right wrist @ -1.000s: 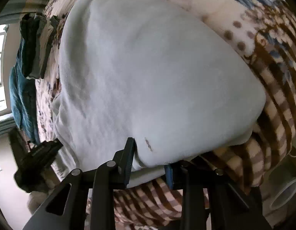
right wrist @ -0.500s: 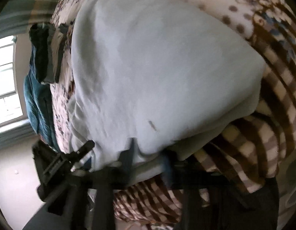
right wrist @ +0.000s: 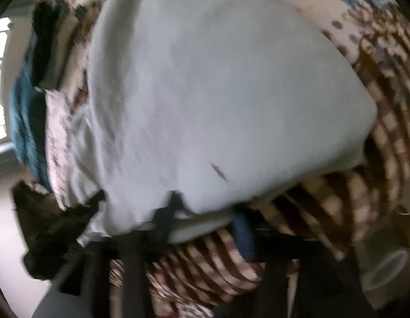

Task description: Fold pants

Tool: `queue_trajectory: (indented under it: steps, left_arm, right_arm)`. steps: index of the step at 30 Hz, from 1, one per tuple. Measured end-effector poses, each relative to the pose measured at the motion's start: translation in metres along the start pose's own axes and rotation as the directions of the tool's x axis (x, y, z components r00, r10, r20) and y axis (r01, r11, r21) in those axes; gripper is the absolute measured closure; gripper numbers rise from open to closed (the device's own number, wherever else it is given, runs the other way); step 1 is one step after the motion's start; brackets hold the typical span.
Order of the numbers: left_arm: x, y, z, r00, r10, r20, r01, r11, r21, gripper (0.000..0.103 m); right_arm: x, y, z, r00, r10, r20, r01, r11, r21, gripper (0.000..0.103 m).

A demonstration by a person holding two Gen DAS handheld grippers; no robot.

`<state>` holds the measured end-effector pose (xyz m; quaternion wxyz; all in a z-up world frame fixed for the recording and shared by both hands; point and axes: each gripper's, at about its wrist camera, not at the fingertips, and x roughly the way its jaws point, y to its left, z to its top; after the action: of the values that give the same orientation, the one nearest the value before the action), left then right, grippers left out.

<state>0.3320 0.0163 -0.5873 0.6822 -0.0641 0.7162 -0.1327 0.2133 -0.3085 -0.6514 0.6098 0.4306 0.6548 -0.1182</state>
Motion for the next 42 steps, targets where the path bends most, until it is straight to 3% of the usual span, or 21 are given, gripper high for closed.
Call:
queue_trajectory:
  steps: [3,6,7,8,12,15,17,20,21,22,25,27,28,29,31,32,33,34,37,40,42]
  left_arm:
    - [-0.031,0.012,-0.009,0.995,0.059,0.081,-0.058,0.998,-0.019,0.058]
    - [-0.052,0.036,-0.02,0.984,0.1,0.146,-0.091,0.994,-0.068,0.033]
    - [-0.058,0.049,-0.024,0.982,0.115,0.152,-0.102,0.991,-0.09,0.015]
    - [-0.062,0.064,-0.028,0.978,0.135,0.159,-0.117,0.986,-0.12,0.008]
    - [-0.063,0.111,-0.038,0.972,0.162,0.17,-0.121,0.967,-0.226,0.007]
    - [-0.061,0.156,-0.054,0.968,0.136,0.212,-0.049,0.928,-0.37,0.007]
    - [-0.058,0.184,-0.066,0.96,0.092,0.265,0.041,0.888,-0.458,0.007]
    - [-0.05,0.207,-0.079,0.952,0.003,0.306,0.171,0.826,-0.537,0.007]
    - [-0.051,0.211,-0.085,0.944,-0.017,0.329,0.211,0.799,-0.563,0.007]
    - [-0.057,0.214,-0.097,0.924,-0.041,0.38,0.274,0.765,-0.583,0.007]
    - [-0.074,0.215,-0.123,0.898,-0.026,0.439,0.319,0.724,-0.611,0.007]
    - [-0.075,0.215,-0.128,0.907,-0.005,0.421,0.288,0.736,-0.613,0.007]
    - [-0.071,0.216,-0.128,0.914,-0.003,0.406,0.271,0.749,-0.604,0.007]
    - [-0.066,0.221,-0.128,0.927,0.022,0.375,0.229,0.759,-0.609,0.007]
    - [-0.056,0.231,-0.128,0.932,0.034,0.361,0.211,0.758,-0.617,0.007]
    - [-0.052,0.238,-0.129,0.932,0.056,0.358,0.198,0.749,-0.633,0.007]
    - [-0.05,0.243,-0.131,0.93,0.067,0.361,0.196,0.741,-0.643,0.007]
    - [-0.045,0.249,-0.132,0.928,0.078,0.365,0.198,0.726,-0.658,0.007]
    - [-0.033,0.267,-0.135,0.909,0.063,0.412,0.27,0.664,-0.697,0.007]
    - [-0.021,0.277,-0.138,0.89,0.001,0.456,0.365,0.595,-0.716,0.002]
    - [-0.016,0.281,-0.137,0.871,-0.036,0.489,0.424,0.557,-0.714,0.002]
  right_arm:
    - [-0.016,0.026,-0.008,0.986,-0.164,0.028,0.166,0.976,-0.138,0.028]
    - [-0.031,0.06,-0.016,0.971,-0.225,0.084,0.239,0.941,-0.239,0.023]
    - [-0.032,0.072,-0.016,0.966,-0.236,0.102,0.255,0.931,-0.26,0.023]
    - [-0.03,0.085,-0.014,0.962,-0.246,0.121,0.271,0.918,-0.29,0.023]
    - [-0.003,0.137,0.001,0.955,-0.26,0.141,0.294,0.883,-0.365,0.023]
    - [0.032,0.159,0.009,0.943,-0.303,0.14,0.334,0.852,-0.402,0.023]
    - [0.064,0.167,0.015,0.926,-0.359,0.12,0.375,0.829,-0.416,0.023]
    - [0.077,0.164,0.021,0.914,-0.387,0.12,0.401,0.824,-0.401,0.019]
    - [0.077,0.165,0.02,0.913,-0.388,0.123,0.403,0.822,-0.401,0.019]
    - [0.076,0.167,0.02,0.914,-0.387,0.125,0.403,0.821,-0.403,0.019]
    - [0.065,0.167,0.016,0.929,-0.353,0.113,0.367,0.84,-0.4,0.019]
    - [0.045,0.169,0.019,0.948,-0.286,0.142,0.319,0.863,-0.391,0.019]
    - [0.033,0.171,0.022,0.946,-0.268,0.183,0.32,0.865,-0.388,0.02]
    - [0.02,0.174,0.027,0.94,-0.246,0.236,0.323,0.865,-0.384,0.022]
    - [-0.004,0.174,0.043,0.93,-0.18,0.321,0.296,0.885,-0.359,0.039]
    - [-0.009,0.172,0.057,0.923,-0.183,0.338,0.297,0.897,-0.326,0.062]
    - [-0.009,0.163,0.073,0.915,-0.218,0.34,0.318,0.908,-0.274,0.078]
    - [-0.006,0.151,0.086,0.916,-0.238,0.322,0.32,0.919,-0.232,0.079]
    - [0.022,0.123,0.114,0.952,-0.231,0.202,0.263,0.953,-0.149,0.079]
    - [0.023,0.129,0.113,0.946,-0.241,0.217,0.278,0.947,-0.161,0.078]
    - [0.026,0.138,0.106,0.939,-0.262,0.223,0.307,0.93,-0.201,0.068]
